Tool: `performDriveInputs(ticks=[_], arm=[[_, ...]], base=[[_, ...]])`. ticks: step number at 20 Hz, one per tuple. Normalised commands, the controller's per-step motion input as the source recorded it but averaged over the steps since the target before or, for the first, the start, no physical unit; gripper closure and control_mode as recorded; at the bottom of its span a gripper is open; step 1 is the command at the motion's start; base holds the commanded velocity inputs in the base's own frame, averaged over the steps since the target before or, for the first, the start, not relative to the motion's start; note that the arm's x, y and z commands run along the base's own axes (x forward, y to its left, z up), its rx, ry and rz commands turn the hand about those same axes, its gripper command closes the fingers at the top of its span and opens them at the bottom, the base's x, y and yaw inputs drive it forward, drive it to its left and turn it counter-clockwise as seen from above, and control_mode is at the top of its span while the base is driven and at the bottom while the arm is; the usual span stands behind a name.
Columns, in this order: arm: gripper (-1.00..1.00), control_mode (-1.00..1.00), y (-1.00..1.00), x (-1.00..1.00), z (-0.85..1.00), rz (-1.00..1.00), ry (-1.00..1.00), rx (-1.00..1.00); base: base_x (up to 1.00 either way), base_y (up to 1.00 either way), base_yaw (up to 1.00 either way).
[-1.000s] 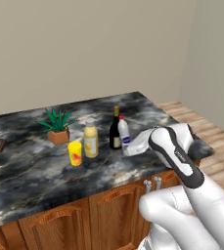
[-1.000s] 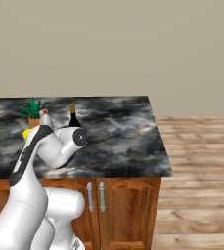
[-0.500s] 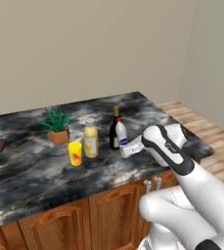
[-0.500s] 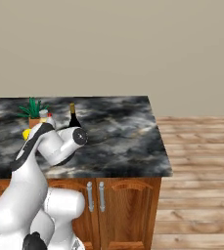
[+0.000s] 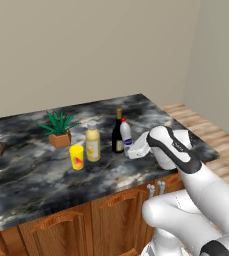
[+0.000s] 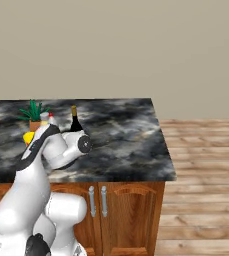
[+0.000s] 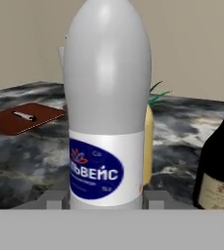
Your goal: Place the drinks on the dining counter in a tight cluster.
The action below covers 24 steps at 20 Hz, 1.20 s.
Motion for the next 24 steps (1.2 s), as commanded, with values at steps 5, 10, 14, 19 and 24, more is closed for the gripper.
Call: performDriveInputs(ticks=[5, 10, 14, 19, 24], arm=[[1.00, -1.00, 0.00, 0.00, -0.65, 0.17, -0.10, 0.11], [1.00, -1.00, 0.00, -0.03, -0.38, 0.22, -0.05, 0.11], [1.00, -1.00, 0.00, -0.03, -0.29, 0.15, -0.02, 0.05], [1.00, -1.00, 0.12, 0.01, -0.46, 0.00, 0.00, 0.01], [1.00, -1.00, 0.22, 0.30, -0.29, -0.08, 0.01, 0.00]], base=[[0.00, 0.00, 0.00], [0.00, 0.00, 0.00], [0.00, 0.00, 0.00], [0.00, 0.00, 0.00], [0.00, 0.00, 0.00]])
